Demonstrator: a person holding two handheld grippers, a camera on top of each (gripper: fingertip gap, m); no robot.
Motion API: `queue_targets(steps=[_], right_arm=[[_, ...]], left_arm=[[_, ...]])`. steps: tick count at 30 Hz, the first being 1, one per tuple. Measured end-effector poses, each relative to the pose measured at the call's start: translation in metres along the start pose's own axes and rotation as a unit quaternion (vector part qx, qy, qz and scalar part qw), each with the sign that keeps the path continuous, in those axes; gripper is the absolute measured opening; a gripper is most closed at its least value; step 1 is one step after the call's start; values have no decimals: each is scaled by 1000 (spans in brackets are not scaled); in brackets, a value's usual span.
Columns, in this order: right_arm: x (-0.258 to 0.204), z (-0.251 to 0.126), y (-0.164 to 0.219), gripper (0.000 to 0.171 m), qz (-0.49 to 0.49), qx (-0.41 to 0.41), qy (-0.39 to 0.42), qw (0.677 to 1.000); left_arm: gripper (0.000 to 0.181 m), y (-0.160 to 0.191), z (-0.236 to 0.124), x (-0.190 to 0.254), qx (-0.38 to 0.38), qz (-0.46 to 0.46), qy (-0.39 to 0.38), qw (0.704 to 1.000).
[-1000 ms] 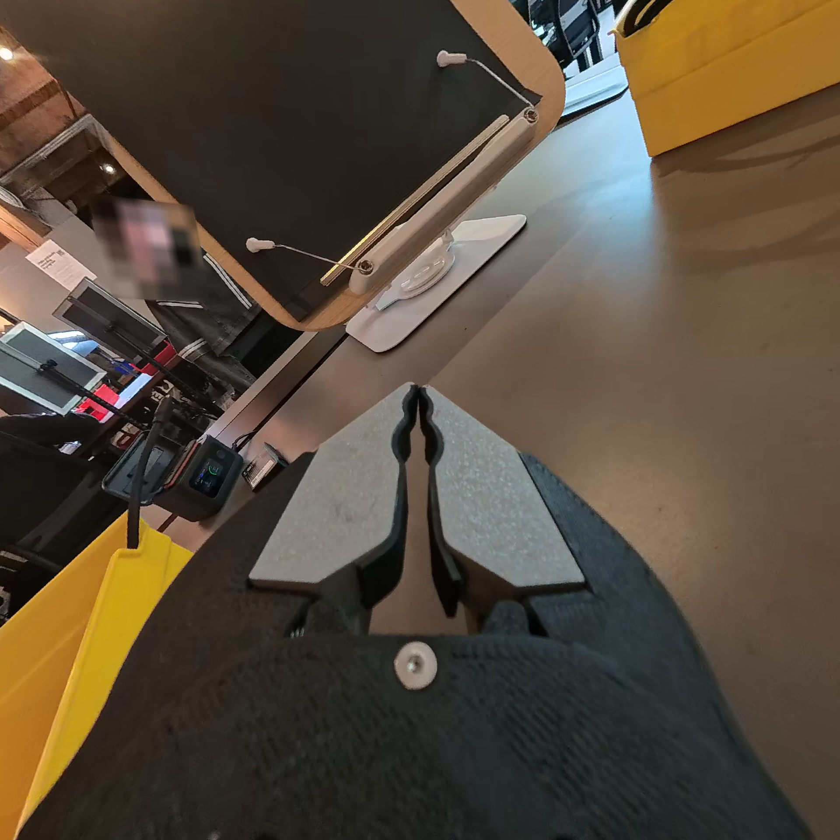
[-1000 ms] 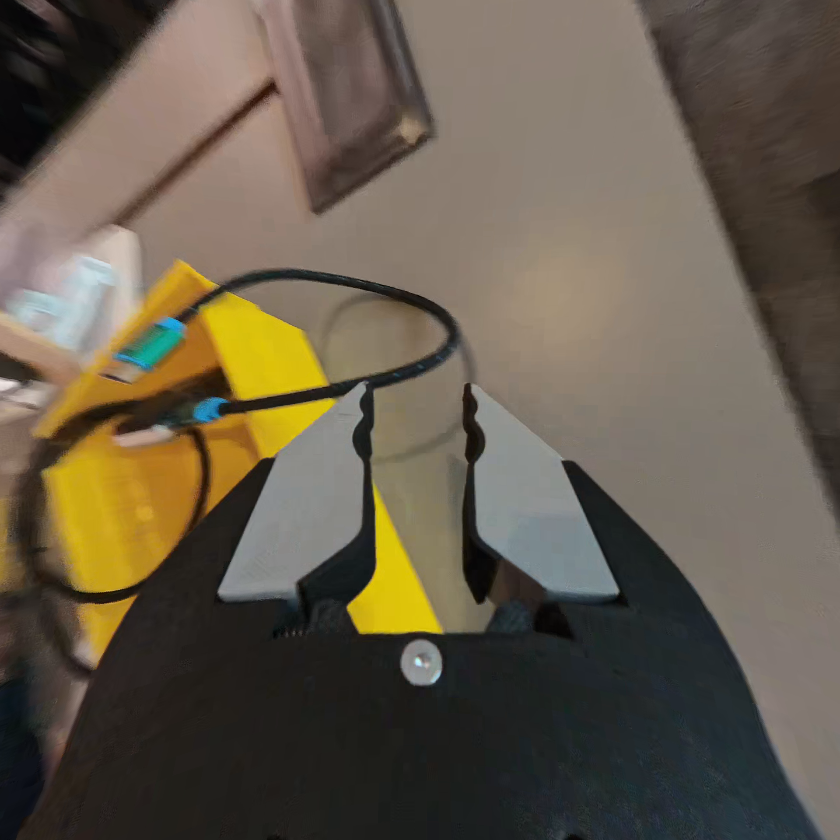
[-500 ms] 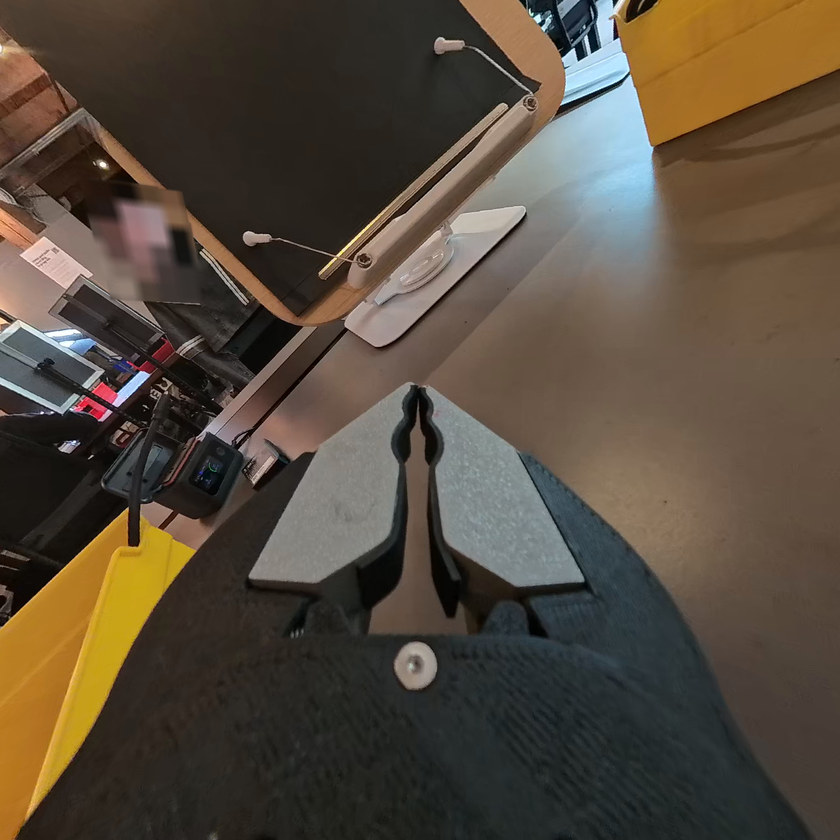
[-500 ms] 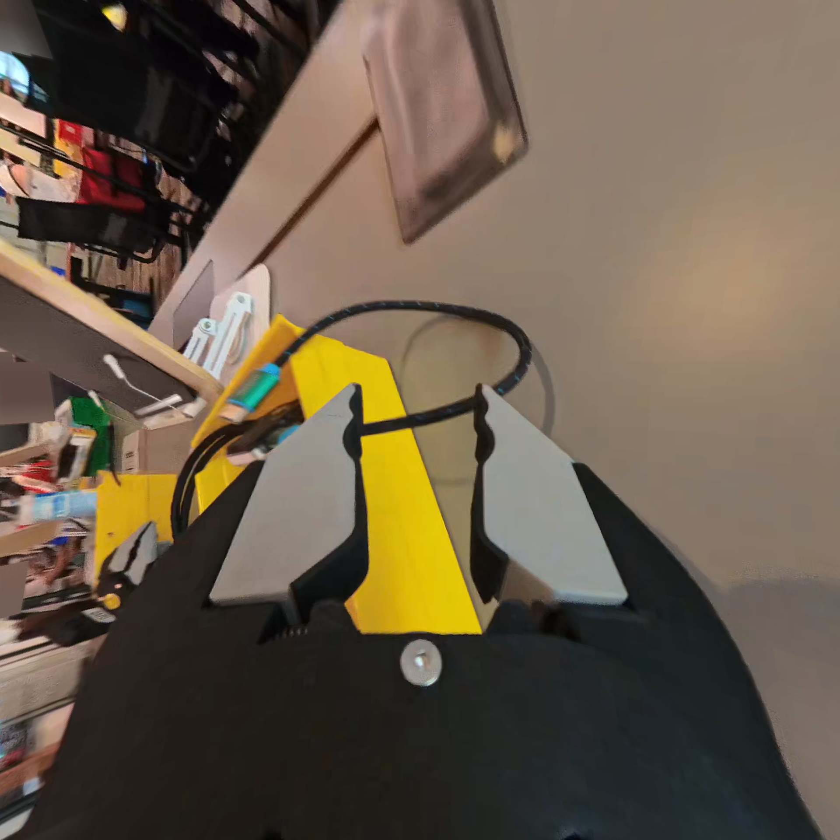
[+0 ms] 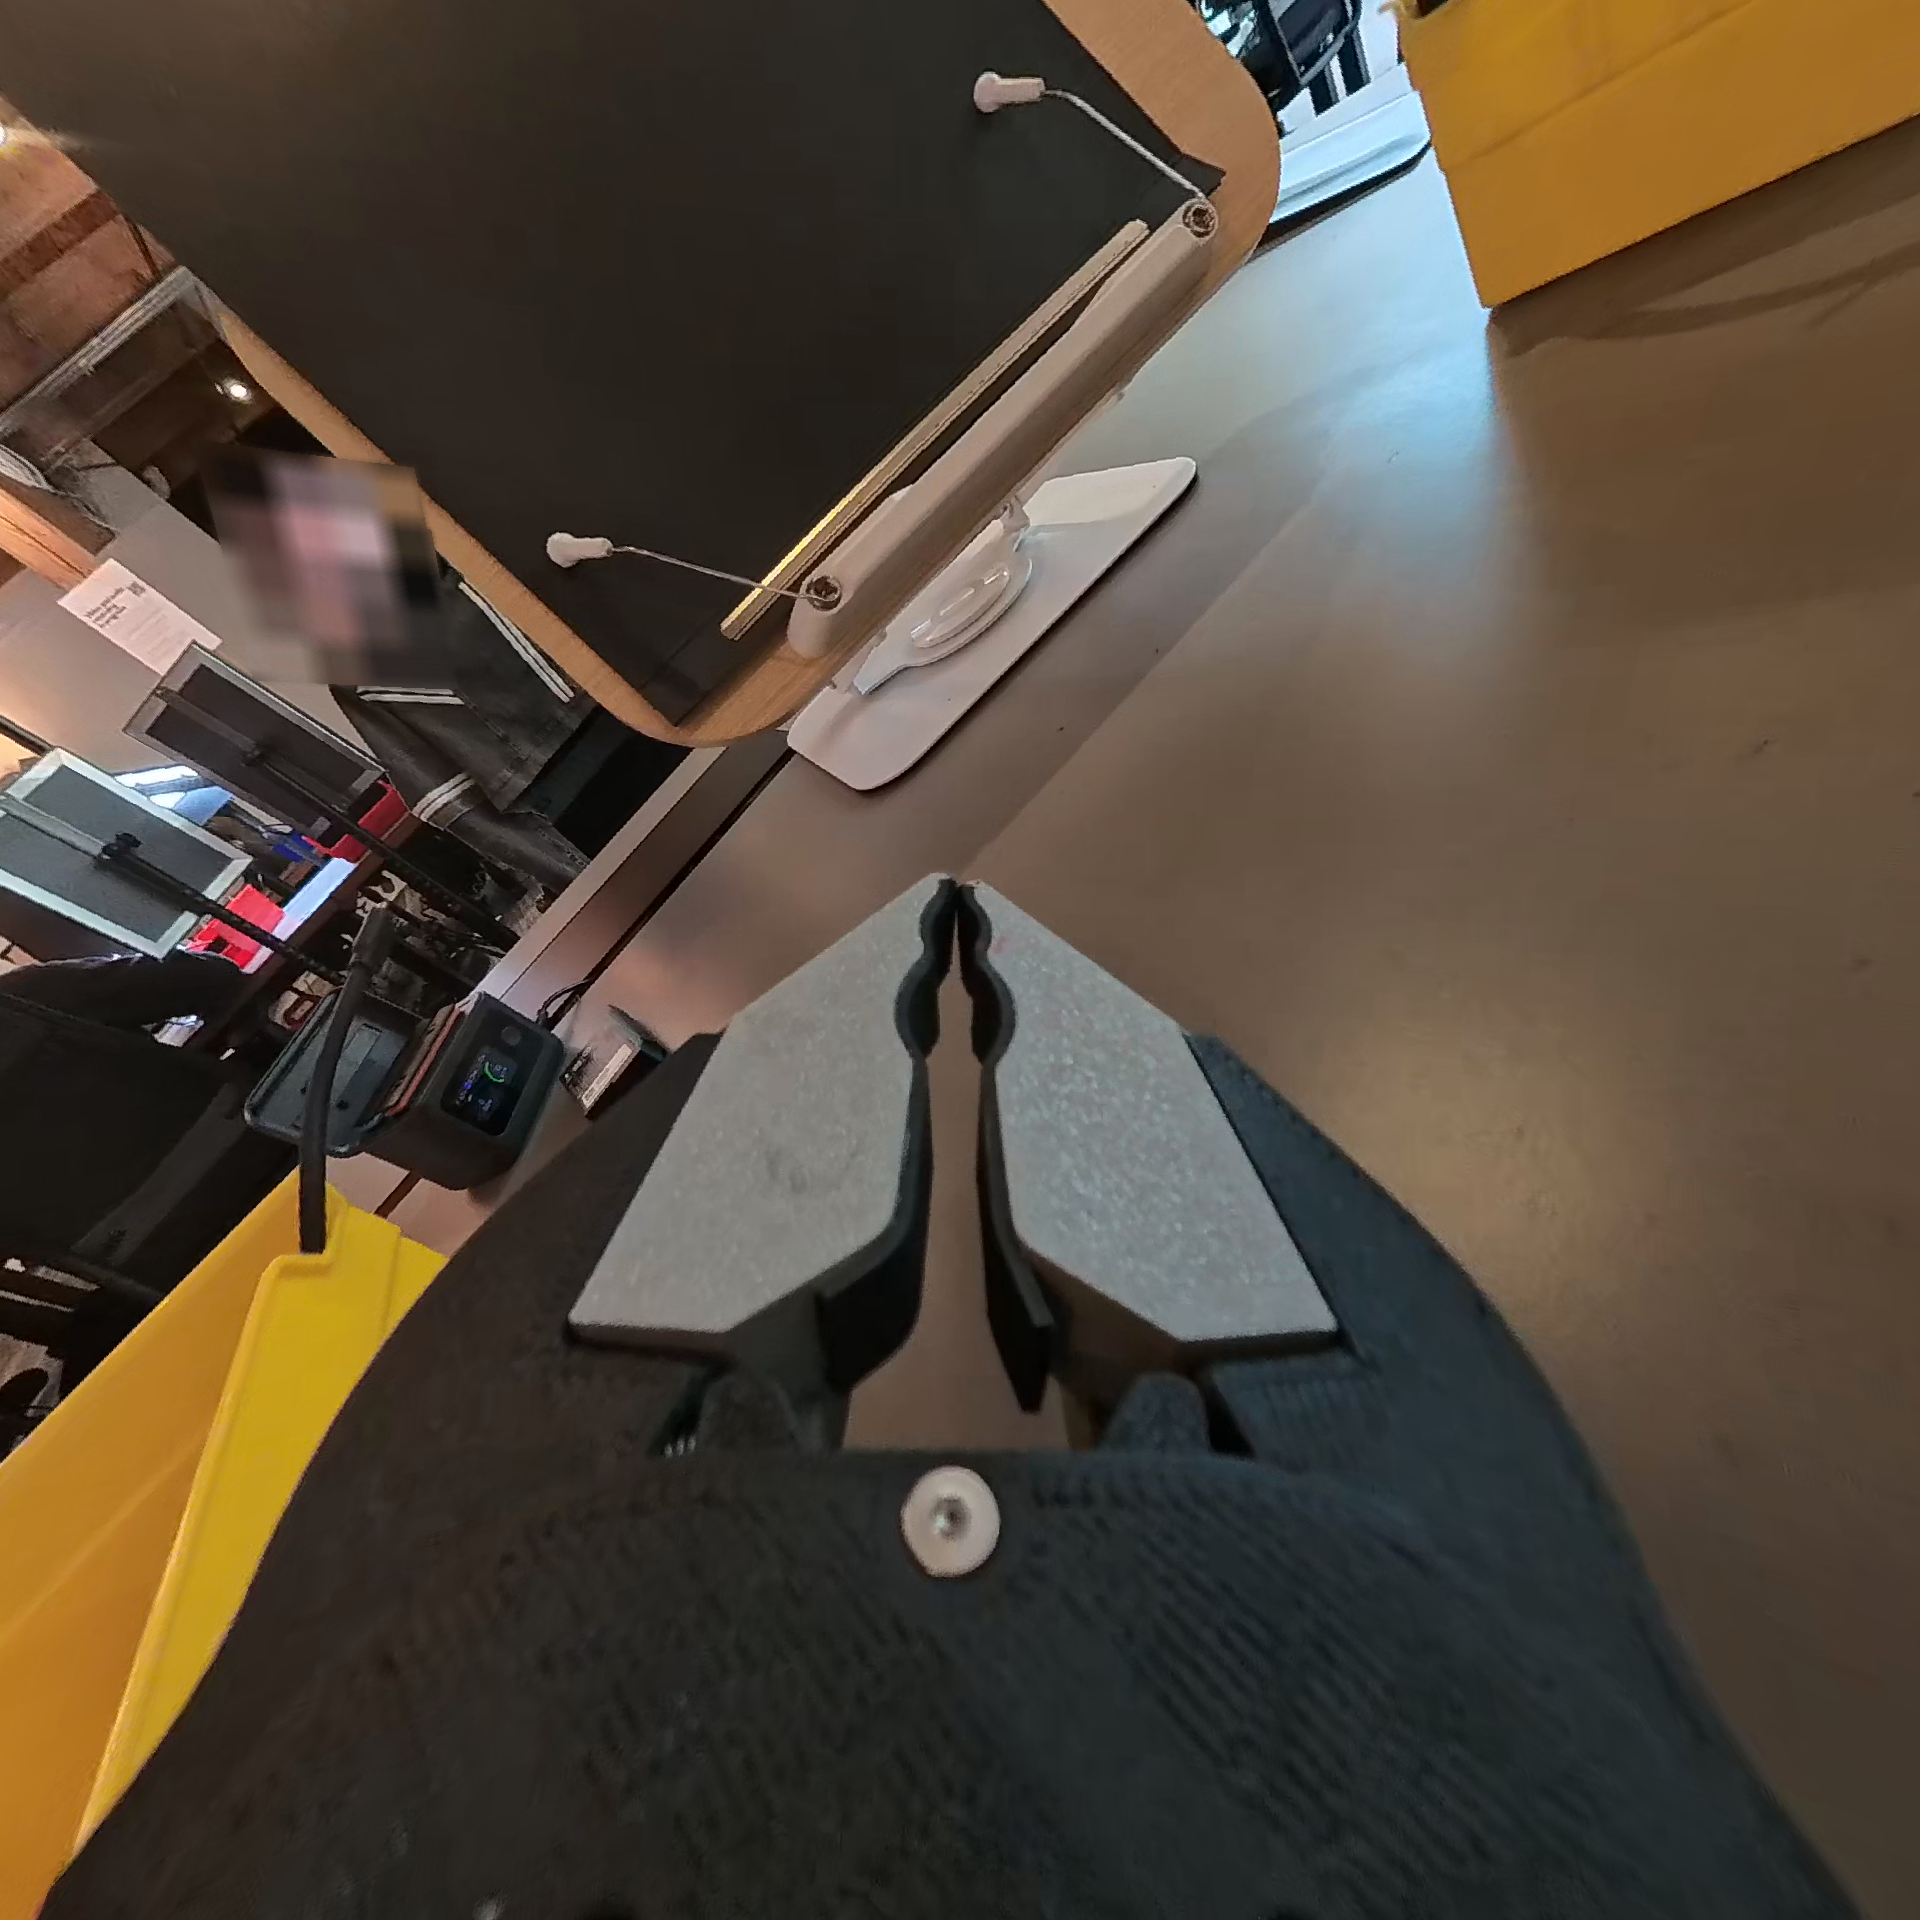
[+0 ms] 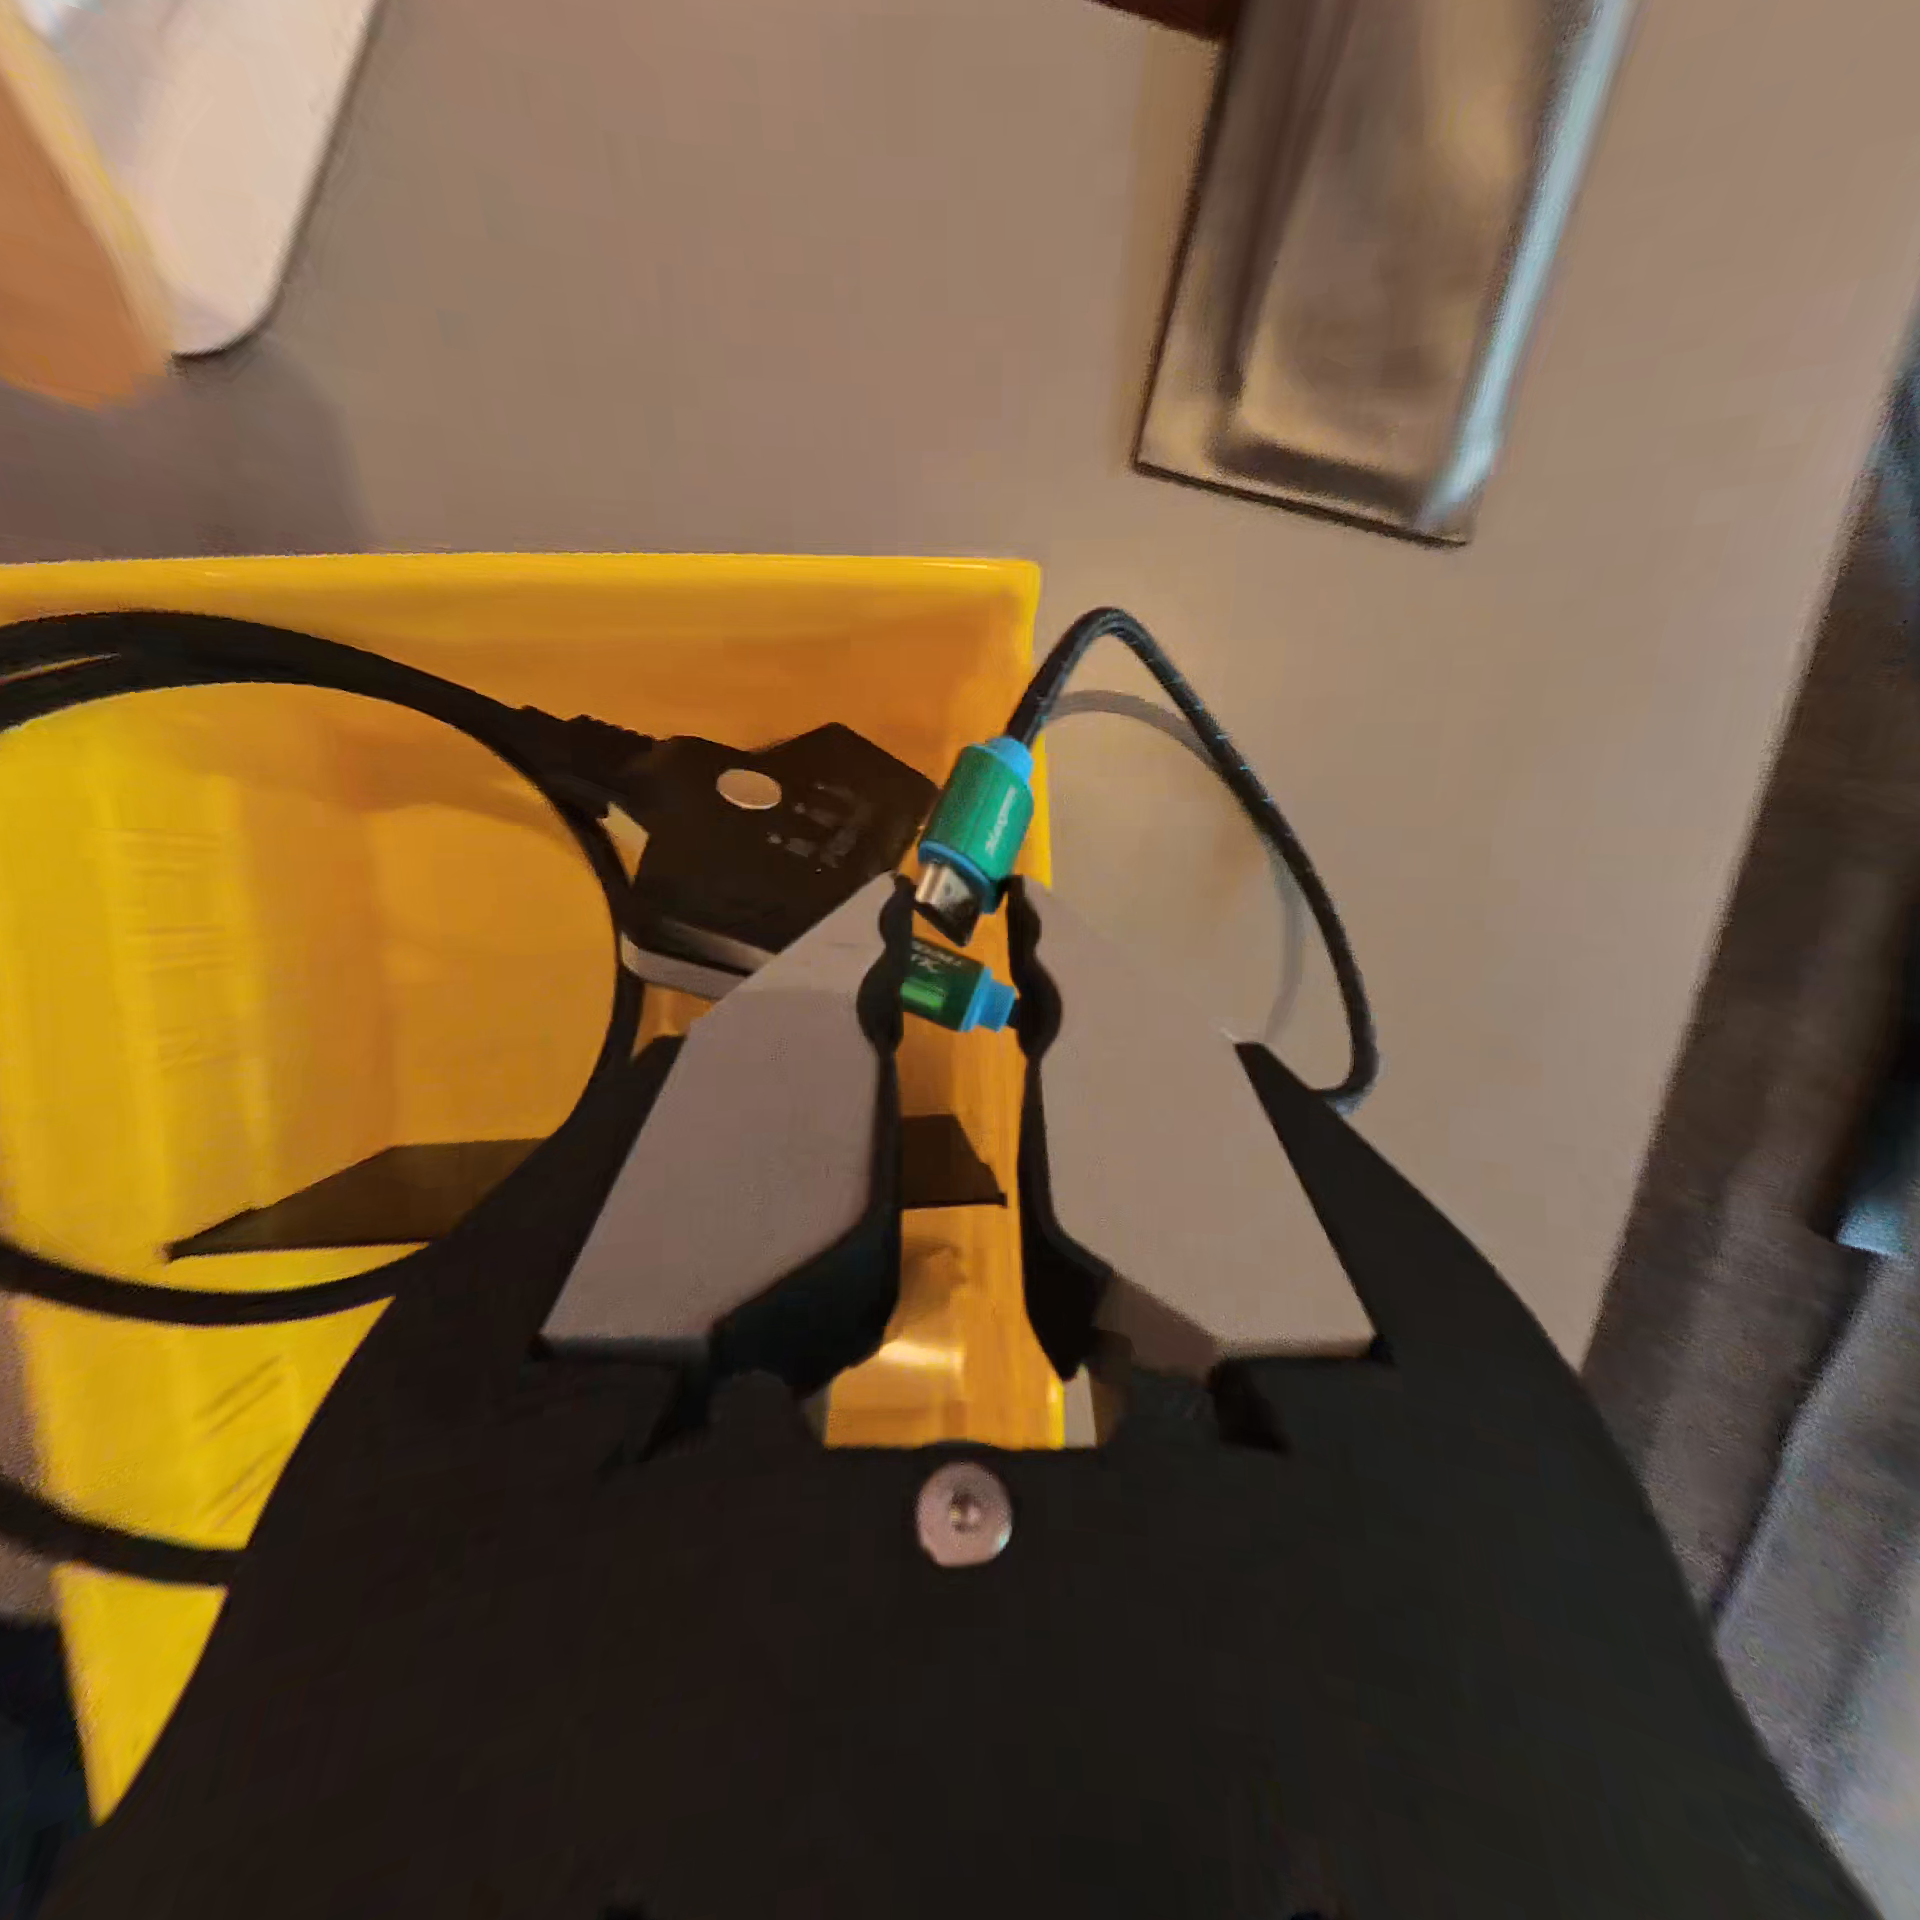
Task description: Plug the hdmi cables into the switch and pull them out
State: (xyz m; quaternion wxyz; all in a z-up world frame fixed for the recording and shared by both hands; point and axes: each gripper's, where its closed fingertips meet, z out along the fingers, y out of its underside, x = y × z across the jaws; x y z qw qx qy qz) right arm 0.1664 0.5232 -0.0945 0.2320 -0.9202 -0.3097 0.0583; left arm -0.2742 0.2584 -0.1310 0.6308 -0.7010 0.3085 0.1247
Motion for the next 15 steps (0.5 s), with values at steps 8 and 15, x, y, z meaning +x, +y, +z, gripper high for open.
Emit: queue_targets(steps=[8, 15], right_arm=[[-14, -61, -49, 5, -51, 178, 73, 980], [-37, -137, -64, 0, -155, 348, 153, 912]], left_arm=[[0, -2, -1, -3, 7, -11, -1, 1000], [0, -4, -1, 0, 10, -4, 2, 1000]])
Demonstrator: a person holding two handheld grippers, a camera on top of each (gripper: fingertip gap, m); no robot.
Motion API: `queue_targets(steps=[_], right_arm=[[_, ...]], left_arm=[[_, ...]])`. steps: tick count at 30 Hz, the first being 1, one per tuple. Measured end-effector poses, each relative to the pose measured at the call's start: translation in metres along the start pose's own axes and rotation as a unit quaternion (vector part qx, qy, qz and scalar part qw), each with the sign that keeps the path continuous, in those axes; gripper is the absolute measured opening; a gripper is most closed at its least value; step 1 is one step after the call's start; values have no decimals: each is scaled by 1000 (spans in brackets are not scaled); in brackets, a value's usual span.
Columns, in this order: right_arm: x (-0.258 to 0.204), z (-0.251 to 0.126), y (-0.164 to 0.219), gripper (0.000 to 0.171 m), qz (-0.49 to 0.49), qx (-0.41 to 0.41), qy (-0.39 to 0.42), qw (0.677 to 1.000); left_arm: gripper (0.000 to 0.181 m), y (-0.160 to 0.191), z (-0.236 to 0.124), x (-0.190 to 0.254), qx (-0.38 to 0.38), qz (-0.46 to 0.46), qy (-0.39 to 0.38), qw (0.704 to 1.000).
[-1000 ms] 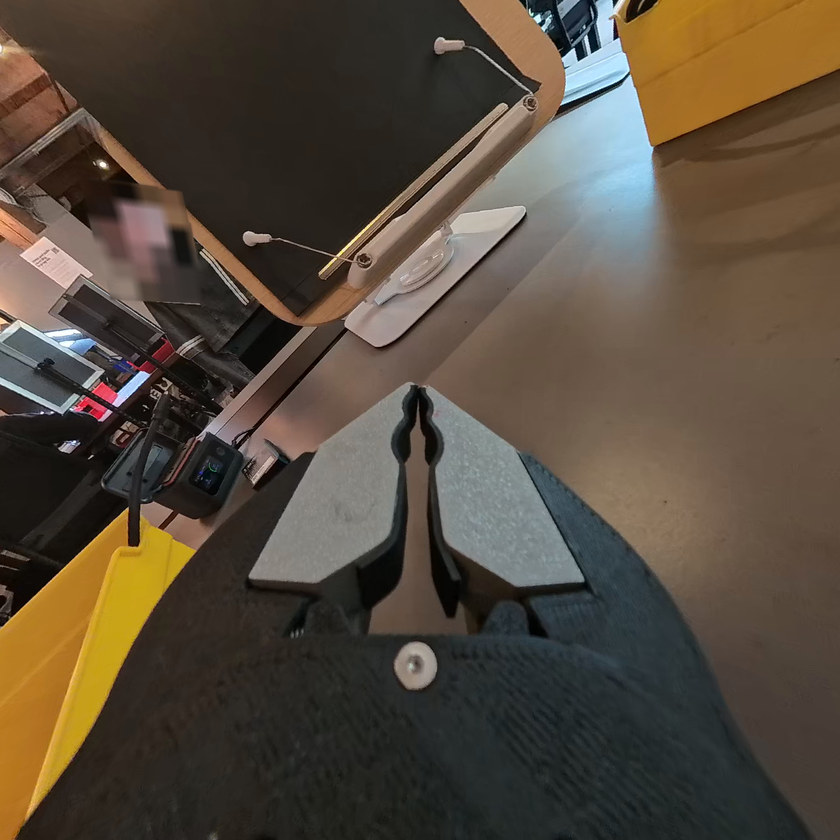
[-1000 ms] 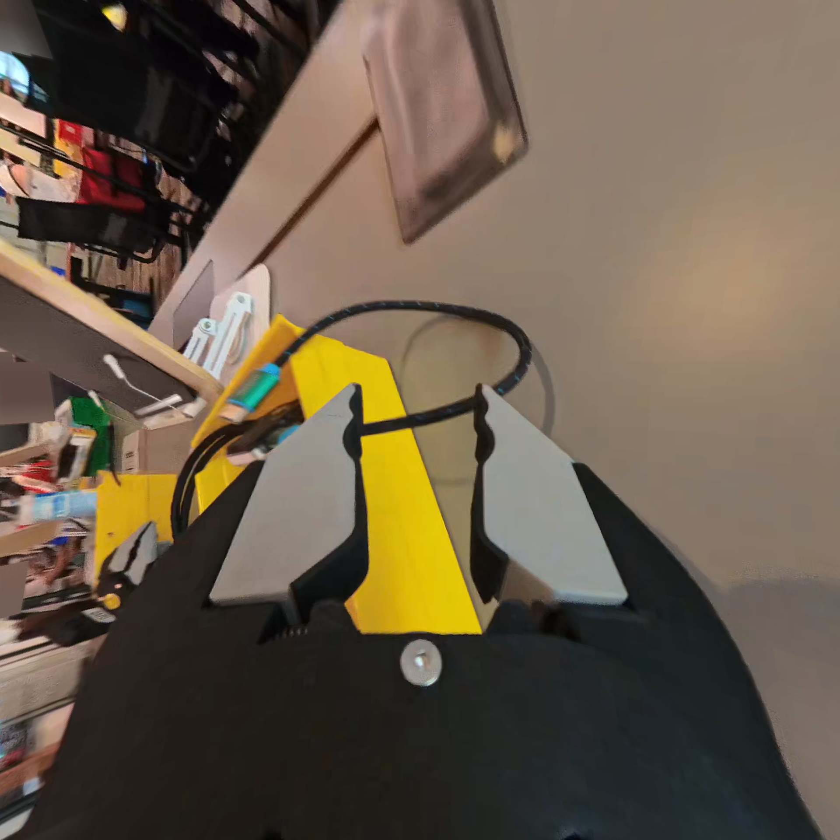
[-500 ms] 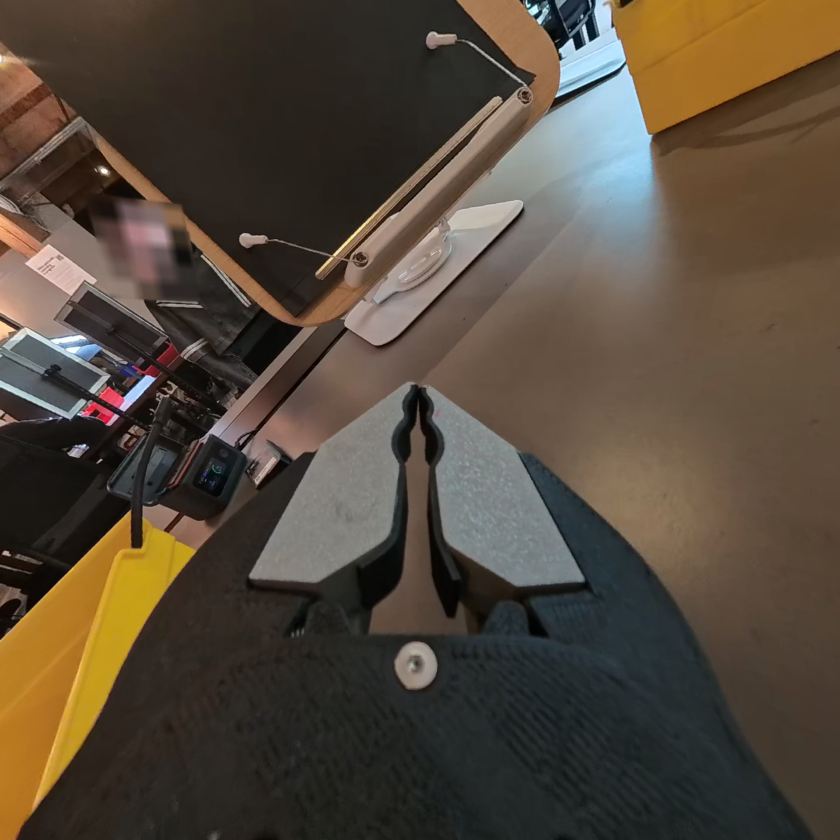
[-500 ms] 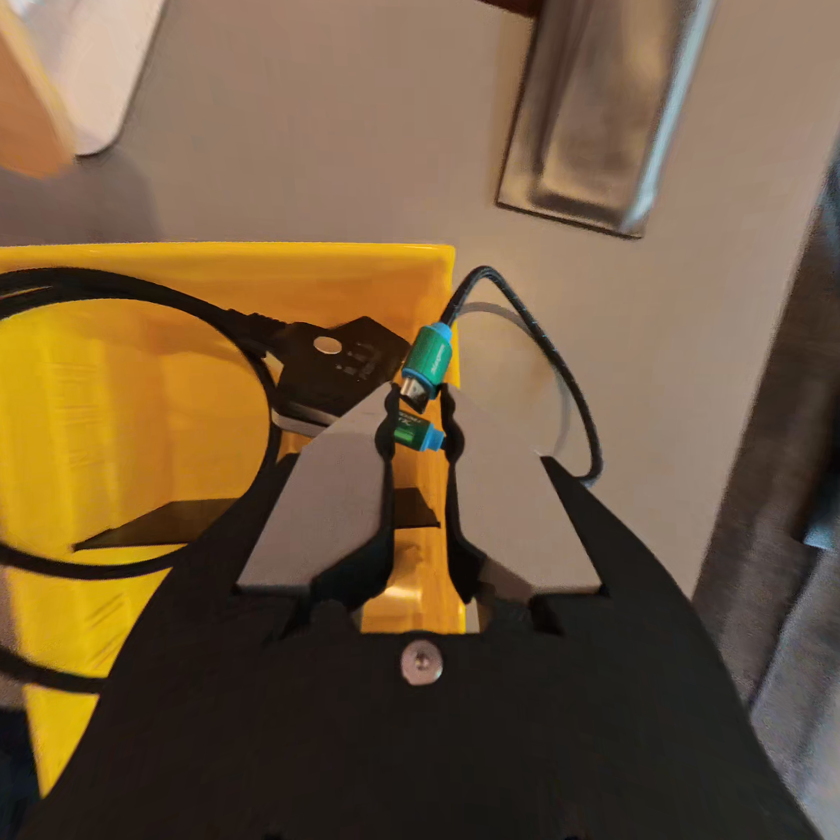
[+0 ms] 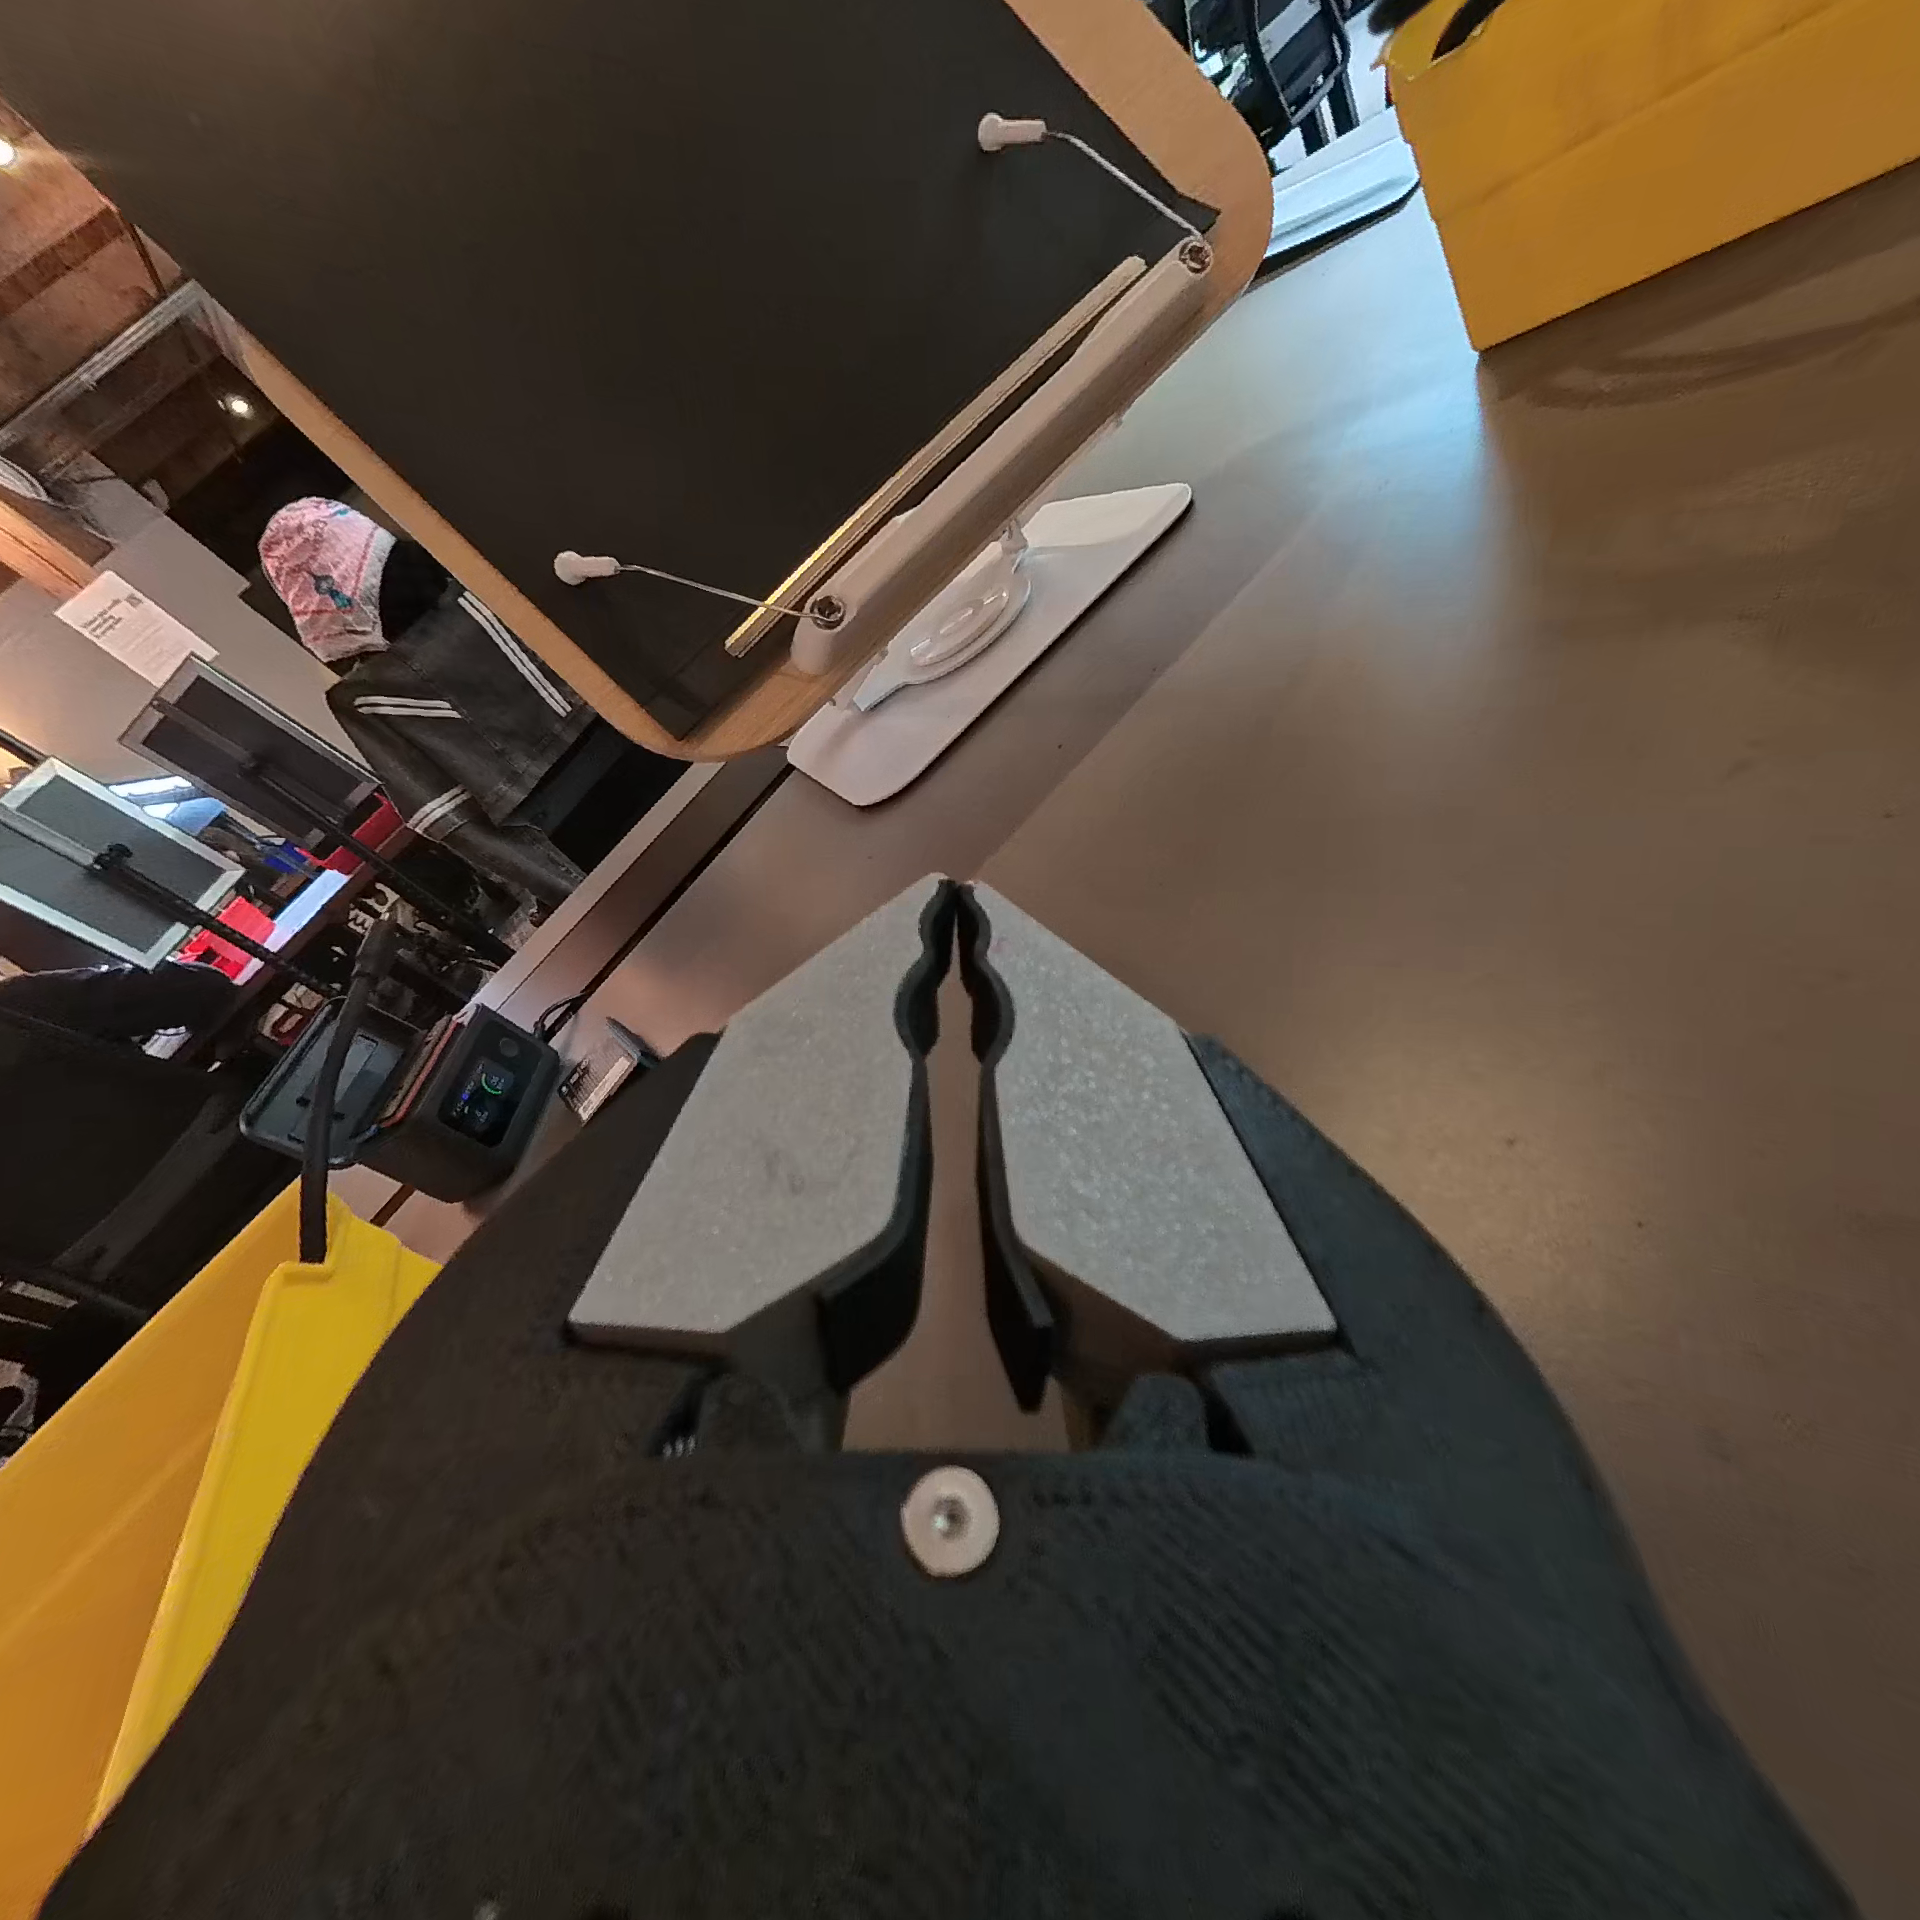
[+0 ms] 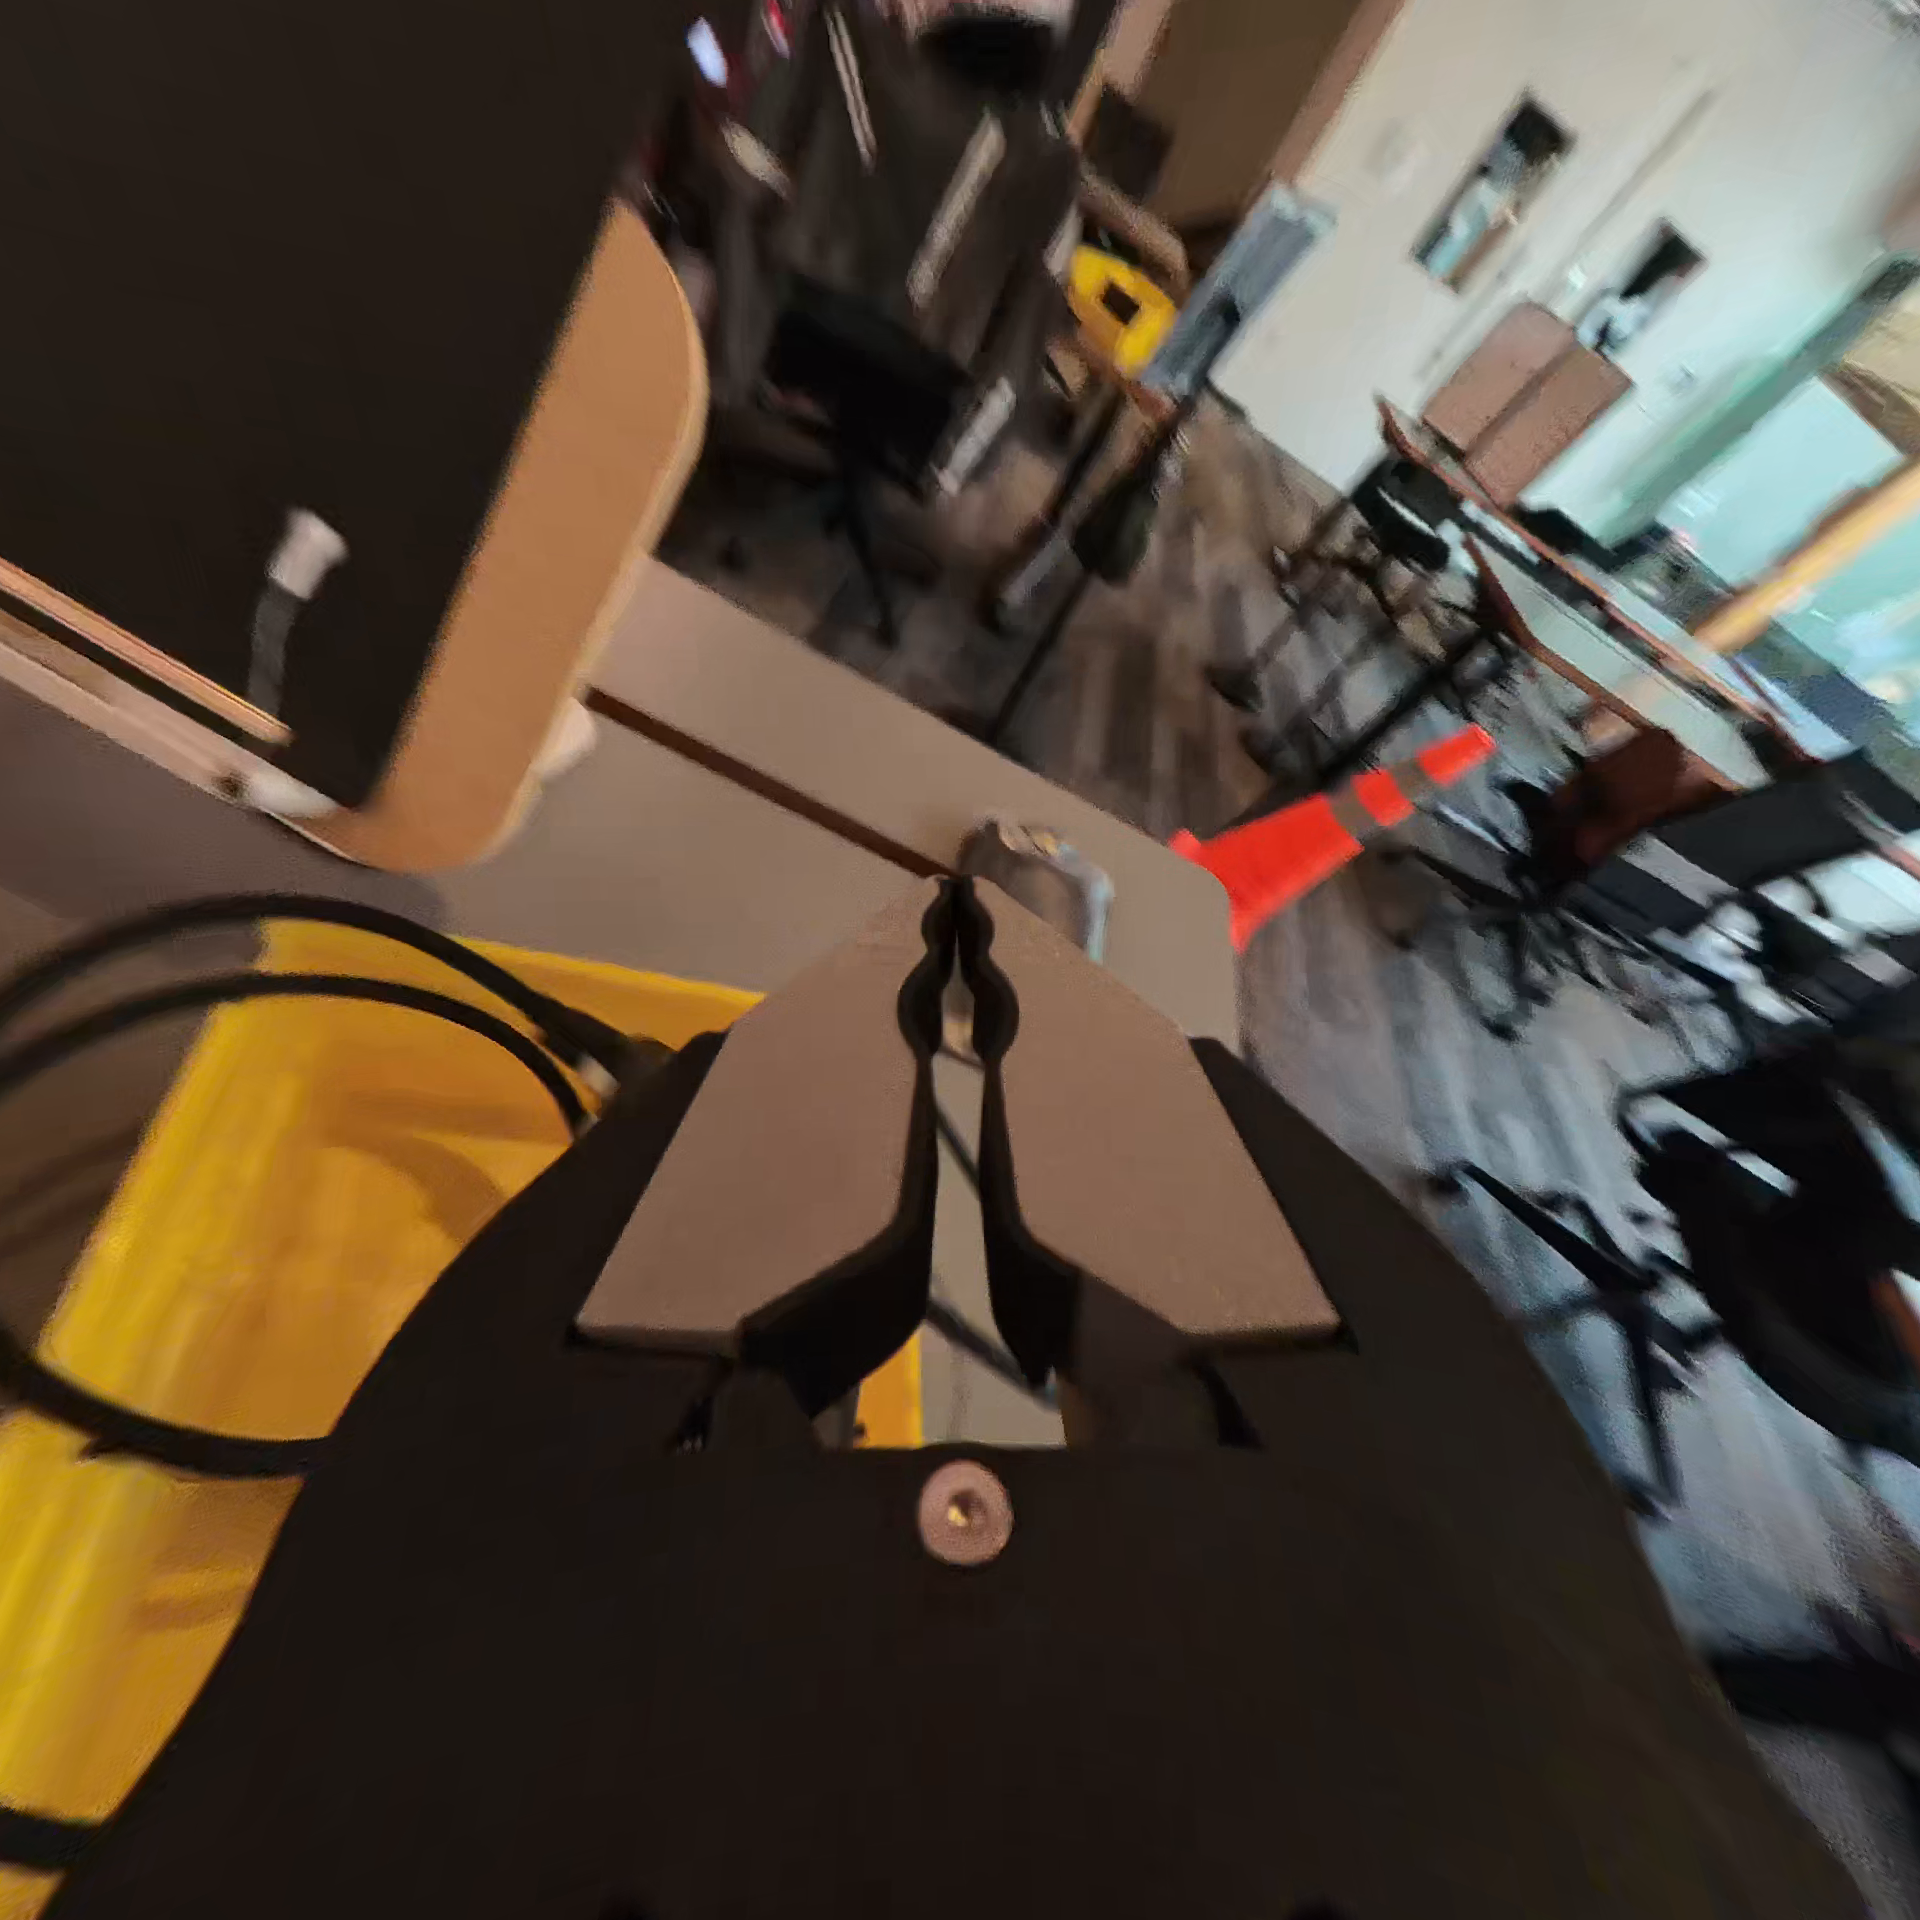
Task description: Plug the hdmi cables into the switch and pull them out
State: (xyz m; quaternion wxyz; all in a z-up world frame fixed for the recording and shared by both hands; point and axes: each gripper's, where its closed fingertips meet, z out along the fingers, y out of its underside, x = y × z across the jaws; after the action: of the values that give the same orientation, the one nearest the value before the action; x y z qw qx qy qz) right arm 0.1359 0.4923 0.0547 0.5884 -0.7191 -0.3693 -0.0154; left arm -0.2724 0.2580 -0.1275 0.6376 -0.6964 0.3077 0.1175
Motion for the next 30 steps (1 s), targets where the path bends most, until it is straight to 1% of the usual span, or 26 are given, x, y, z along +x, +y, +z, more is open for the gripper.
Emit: queue_targets(steps=[2, 3, 4, 6, 8, 10, 12, 13, 14, 15, 19, 20, 21, 22, 23, 26, 28, 30], right_arm=[[-12, -12, -16, 0, 24, 37, -63, 997], [-18, -15, -19, 0, 27, 37, -87, 995], [-20, -15, -17, 0, 24, 26, -90, 995], [-14, -9, 2, 0, 19, -32, -59, 998], [-17, 0, 22, 0, 27, -88, -63, 994], [-17, 11, 44, 0, 37, -153, -50, 986], [-28, 24, 59, 0, 39, -199, -67, 977], [-32, 31, 68, 33, 39, -225, -65, 971], [-34, 39, 79, 53, 36, -259, -59, 963], [-38, 44, 90, 54, 29, -297, -59, 953], [-27, 59, 134, 40, -18, -429, -8, 903], [-29, 60, 143, 16, -15, -454, -18, 890], [-32, 61, 149, 9, -11, -470, -29, 882], [-31, 62, 150, 8, -10, -471, -29, 881], [-26, 64, 146, 8, -7, -457, -19, 889], [-7, 60, 121, 7, 21, -384, 31, 923], [6, 53, 96, 7, 1, -310, 74, 948], [4, 43, 70, 7, -34, -232, 85, 968]], left_arm=[[0, 0, 0, 0, 0, 1, 0, 1000], [0, 0, 0, 0, 0, 1, 0, 1000], [0, 0, 0, 0, 0, 2, -1, 1000], [0, 0, 0, 0, 0, 0, -1, 1000], [0, 0, 0, 0, -1, 1, 0, 1000], [0, 2, 1, 2, -4, 3, 3, 1000], [0, 2, 1, 3, -6, 7, 3, 1000], [0, 3, 2, 3, -7, 8, 3, 1000], [0, 3, 1, 3, -7, 8, 3, 1000], [0, 3, 1, 3, -7, 8, 3, 1000], [0, 3, 1, 1, -8, 5, 2, 1000], [0, 3, 1, 2, -7, 5, 3, 1000], [0, 3, 1, 2, -7, 5, 3, 1000], [0, 3, 1, 1, -7, 5, 3, 1000], [0, 3, 1, 1, -7, 4, 4, 1000], [0, 3, 1, 1, -5, 2, 5, 1000], [0, 3, 1, 2, -5, 3, 7, 1000], [0, 2, 2, 3, -5, 5, 8, 1000]])
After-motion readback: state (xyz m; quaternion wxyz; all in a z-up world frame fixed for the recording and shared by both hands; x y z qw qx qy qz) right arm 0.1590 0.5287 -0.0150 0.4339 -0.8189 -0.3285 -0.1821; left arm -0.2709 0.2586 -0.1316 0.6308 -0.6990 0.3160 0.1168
